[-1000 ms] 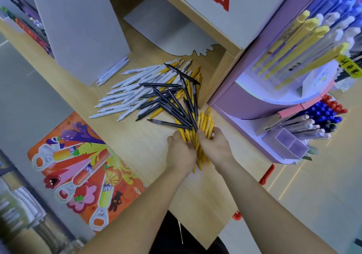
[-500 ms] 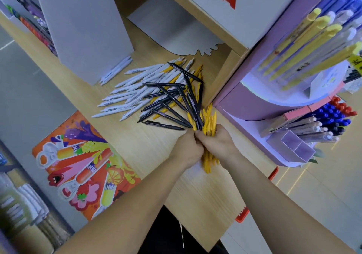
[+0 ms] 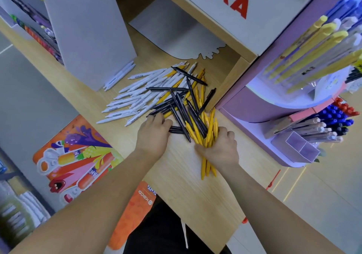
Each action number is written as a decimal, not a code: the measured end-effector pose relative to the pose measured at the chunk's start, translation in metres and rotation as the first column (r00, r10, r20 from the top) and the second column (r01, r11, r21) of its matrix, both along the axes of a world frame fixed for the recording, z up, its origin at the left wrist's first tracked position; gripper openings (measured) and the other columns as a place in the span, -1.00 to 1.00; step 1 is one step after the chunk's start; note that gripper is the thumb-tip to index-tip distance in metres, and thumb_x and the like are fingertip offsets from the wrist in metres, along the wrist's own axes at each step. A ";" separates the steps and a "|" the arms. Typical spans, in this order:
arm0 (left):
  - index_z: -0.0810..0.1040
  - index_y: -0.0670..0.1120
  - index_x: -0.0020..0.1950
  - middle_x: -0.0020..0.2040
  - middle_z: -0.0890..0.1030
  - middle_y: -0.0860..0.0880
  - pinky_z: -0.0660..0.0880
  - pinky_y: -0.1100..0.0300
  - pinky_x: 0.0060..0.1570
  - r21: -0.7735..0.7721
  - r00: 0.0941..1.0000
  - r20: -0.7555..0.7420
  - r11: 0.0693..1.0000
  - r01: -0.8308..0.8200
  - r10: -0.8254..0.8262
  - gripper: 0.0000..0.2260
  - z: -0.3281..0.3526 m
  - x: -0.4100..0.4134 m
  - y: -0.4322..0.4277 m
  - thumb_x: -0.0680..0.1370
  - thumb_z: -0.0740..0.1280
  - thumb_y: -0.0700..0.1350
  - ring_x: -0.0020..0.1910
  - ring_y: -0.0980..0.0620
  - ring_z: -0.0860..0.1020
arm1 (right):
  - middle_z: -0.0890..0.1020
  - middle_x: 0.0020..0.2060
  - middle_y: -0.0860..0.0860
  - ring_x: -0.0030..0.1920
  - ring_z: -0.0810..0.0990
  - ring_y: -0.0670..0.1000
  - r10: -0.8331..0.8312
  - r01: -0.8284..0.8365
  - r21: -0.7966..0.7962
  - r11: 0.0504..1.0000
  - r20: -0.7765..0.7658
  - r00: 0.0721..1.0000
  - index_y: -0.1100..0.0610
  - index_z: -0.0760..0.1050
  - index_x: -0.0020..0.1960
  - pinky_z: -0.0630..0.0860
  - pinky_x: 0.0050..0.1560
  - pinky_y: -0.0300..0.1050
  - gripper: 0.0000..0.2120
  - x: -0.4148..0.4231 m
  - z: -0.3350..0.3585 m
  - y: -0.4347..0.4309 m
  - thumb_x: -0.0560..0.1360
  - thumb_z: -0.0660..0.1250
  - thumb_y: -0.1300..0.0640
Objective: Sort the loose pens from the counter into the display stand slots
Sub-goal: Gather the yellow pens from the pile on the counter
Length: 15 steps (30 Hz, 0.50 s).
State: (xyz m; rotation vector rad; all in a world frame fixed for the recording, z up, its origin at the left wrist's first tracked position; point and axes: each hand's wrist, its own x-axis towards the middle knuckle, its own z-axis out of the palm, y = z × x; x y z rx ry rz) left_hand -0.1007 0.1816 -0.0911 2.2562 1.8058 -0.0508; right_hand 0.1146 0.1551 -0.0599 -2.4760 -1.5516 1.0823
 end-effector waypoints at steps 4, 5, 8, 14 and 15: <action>0.58 -0.10 0.13 0.03 0.59 -0.09 0.47 -0.01 -0.05 -0.108 0.988 -0.112 0.989 0.096 -0.108 -0.74 0.017 0.007 0.002 0.59 0.44 0.06 0.07 -0.17 0.56 | 0.39 0.05 0.03 0.08 0.49 0.13 0.012 -0.010 -0.043 0.999 0.029 1.000 0.05 0.28 0.24 0.51 -0.10 0.03 -0.33 0.003 0.001 -0.002 0.34 0.52 -0.23; 0.51 -0.09 0.20 0.09 0.58 -0.08 0.46 0.01 -0.06 -0.167 0.988 -0.112 0.982 0.084 -0.104 -0.70 0.019 0.012 -0.002 0.65 0.33 0.12 0.12 -0.15 0.56 | 0.40 0.02 0.04 0.05 0.50 0.13 0.005 -0.004 -0.046 0.999 0.033 0.999 0.06 0.28 0.21 0.50 -0.12 0.02 -0.35 0.003 0.002 -0.003 0.34 0.51 -0.23; 0.42 -0.12 0.27 0.16 0.55 -0.12 0.41 0.06 -0.18 -0.289 0.997 0.031 0.955 -0.061 0.072 -0.70 0.022 0.034 -0.022 0.69 0.26 0.08 0.10 -0.17 0.59 | 0.41 0.01 0.04 0.01 0.51 0.14 -0.018 0.018 -0.038 0.999 0.006 1.000 0.08 0.30 0.20 0.48 -0.14 0.00 -0.39 0.003 0.003 -0.006 0.37 0.51 -0.19; 0.39 -0.08 0.08 -0.01 0.58 -0.12 0.42 0.09 -0.21 -0.509 0.767 0.375 0.807 -0.299 0.521 -0.75 0.020 0.080 -0.046 0.54 0.43 -0.10 -0.01 -0.20 0.60 | 0.52 0.02 0.11 -0.09 0.54 0.08 -0.093 0.085 -0.055 0.995 -0.161 0.983 0.11 0.36 0.12 0.45 -0.22 -0.08 -0.52 0.008 0.002 -0.007 0.38 0.54 0.00; 0.36 -0.06 0.06 0.00 0.56 -0.12 0.43 0.07 -0.21 -0.500 0.784 0.363 0.815 -0.292 0.503 -0.75 0.022 0.083 -0.046 0.53 0.42 -0.11 -0.01 -0.20 0.59 | 0.53 0.02 0.11 -0.08 0.55 0.08 -0.103 0.094 -0.058 0.994 -0.183 0.978 0.11 0.36 0.12 0.46 -0.23 -0.07 -0.52 0.009 0.002 -0.007 0.37 0.54 0.01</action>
